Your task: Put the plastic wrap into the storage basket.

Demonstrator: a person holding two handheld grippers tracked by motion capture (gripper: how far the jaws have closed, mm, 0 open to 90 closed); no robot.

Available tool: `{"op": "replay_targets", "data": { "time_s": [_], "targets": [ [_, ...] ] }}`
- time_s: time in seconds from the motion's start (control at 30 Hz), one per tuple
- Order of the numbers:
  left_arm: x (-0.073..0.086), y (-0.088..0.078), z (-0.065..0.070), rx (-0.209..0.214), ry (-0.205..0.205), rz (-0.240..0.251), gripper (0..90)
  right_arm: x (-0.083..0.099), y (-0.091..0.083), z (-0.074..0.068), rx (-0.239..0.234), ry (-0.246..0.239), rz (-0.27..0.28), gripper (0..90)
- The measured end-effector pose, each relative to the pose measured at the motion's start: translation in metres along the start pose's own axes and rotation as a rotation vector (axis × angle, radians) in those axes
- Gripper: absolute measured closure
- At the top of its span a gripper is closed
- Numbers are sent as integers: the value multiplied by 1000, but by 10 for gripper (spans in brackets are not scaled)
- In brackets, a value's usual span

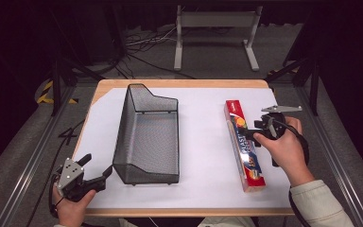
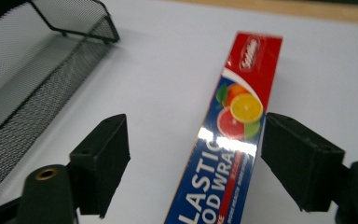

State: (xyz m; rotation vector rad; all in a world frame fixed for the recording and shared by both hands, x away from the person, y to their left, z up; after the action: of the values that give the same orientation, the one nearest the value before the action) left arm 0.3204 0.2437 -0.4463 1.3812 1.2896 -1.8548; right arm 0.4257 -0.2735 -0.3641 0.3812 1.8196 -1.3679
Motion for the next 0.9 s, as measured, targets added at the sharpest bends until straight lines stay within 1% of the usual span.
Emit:
{"op": "replay_targets", "data": {
  "time_s": [0.03, 0.13, 0.17, 0.2, 0.27, 0.3, 0.33, 0.37, 0.4, 0.43, 0.47, 0.5, 0.57, 0.63, 0.7, 0.73, 0.83, 0.9],
  "targets": [
    [0, 0, 0, 0, 0, 2, 155, 0, 0, 0, 0, 0, 0, 257],
    [0, -1, -1, -1, -3, 1, 155, 0, 7, 2, 26, 9, -16, 244],
    [0, -1, -1, -2, -3, 1, 155, 0, 10, 3, 28, 19, -25, 231],
    [0, -1, -1, -1, -3, 1, 155, 2, 15, 5, 32, 42, -54, 218],
    [0, -1, 0, 1, 1, 3, 155, 6, 22, 8, 50, 44, -95, 206],
    [0, -1, 0, 1, 1, 3, 155, 6, 22, 8, 50, 44, -95, 206],
    [0, -1, 0, 2, 2, 2, 155, 10, 27, 9, 62, 39, -120, 206],
    [0, -1, 0, 2, 2, 2, 155, 15, 34, 10, 71, 54, -162, 202],
    [0, -1, 0, 0, 0, 3, 155, 17, 36, 11, 69, 57, -170, 200],
    [0, -1, 0, 0, 1, 3, 155, 19, 38, 11, 71, 70, -181, 200],
    [0, -1, 0, 0, 1, 3, 155, 19, 38, 11, 71, 70, -181, 200],
    [0, -1, 0, 0, 0, 3, 155, 22, 42, 11, 73, 83, -195, 191],
    [0, -1, 0, 1, 1, 0, 155, 23, 43, 11, 75, 86, -199, 183],
    [0, 0, 0, 2, 2, 1, 155, 27, 48, 11, 77, 92, -229, 180],
    [0, -1, 0, 1, 3, 0, 155, 31, 52, 11, 86, 87, -246, 180],
    [0, -1, 0, 1, 2, 2, 155, 33, 55, 10, 83, 88, -261, 180],
    [0, -1, 0, 1, 1, 3, 155, 35, 57, 10, 85, 95, -270, 180],
    [0, -1, 0, 1, 3, 3, 155, 38, 60, 10, 90, 106, -292, 188]
  ]
}}
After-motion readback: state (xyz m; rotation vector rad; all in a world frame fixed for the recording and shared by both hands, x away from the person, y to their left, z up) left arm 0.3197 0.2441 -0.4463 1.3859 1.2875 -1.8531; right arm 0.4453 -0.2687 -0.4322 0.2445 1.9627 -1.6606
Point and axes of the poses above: each handheld gripper's, and its own axes: y roughly forward along the jaws, x roughly out of its underside, z roughly to its right, the point moved 4 cm from there along y, roughly forward along the jaws, and after that the axes turned 3 degrees about -y, right-handed, at the moved point
